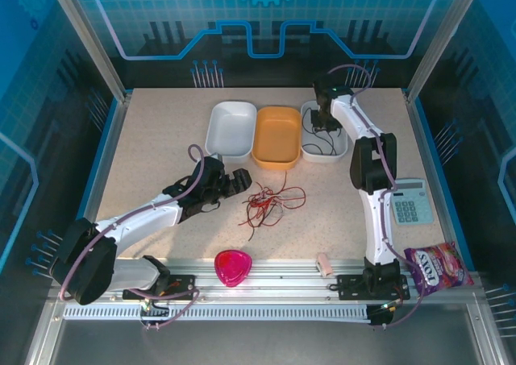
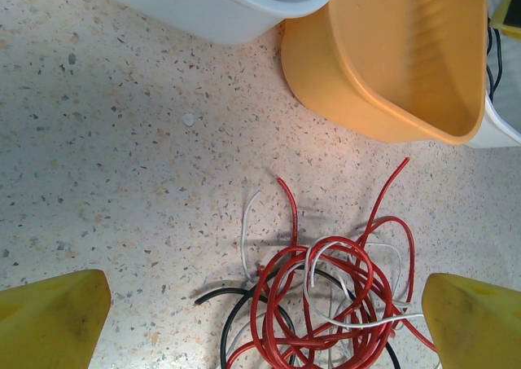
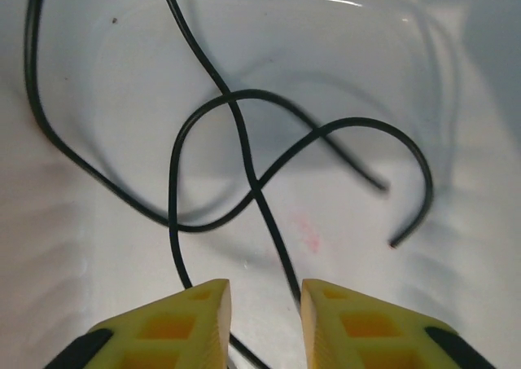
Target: Untangle the cables
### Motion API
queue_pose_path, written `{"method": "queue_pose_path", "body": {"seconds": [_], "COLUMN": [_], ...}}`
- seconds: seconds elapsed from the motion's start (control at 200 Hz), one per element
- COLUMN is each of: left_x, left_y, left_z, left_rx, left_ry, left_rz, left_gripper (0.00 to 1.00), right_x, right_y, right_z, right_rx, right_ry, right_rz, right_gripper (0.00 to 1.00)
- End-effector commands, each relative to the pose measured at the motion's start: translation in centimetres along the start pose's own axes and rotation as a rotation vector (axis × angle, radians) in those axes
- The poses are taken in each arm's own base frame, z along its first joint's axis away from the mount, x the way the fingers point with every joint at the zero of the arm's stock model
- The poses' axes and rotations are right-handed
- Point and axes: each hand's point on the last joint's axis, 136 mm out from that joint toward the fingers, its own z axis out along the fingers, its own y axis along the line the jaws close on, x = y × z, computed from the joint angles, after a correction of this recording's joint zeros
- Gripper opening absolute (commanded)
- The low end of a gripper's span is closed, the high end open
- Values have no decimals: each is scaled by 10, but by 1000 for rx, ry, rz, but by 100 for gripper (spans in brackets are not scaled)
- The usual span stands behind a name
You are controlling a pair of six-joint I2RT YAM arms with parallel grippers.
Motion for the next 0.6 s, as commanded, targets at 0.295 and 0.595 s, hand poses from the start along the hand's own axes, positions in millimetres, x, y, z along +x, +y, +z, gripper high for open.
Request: {"method": "queue_pose_path", "body": {"seconds": [0.295,0.595], "left_x": [-8,3], "left_y": [-7,-3], "left_z": [-4,3], "left_rx": [6,-4], "left_ry": [-23,31], "left_rz": [26,37], "left_gripper": [99,99], "right_x": [2,75], "right_y": [20,74], "right_z": [-126,-175], "right_rx": [-142,-387], "right_ry": [-195,-223], "right_rz": [-13,-49], "right_gripper": [35,44]}}
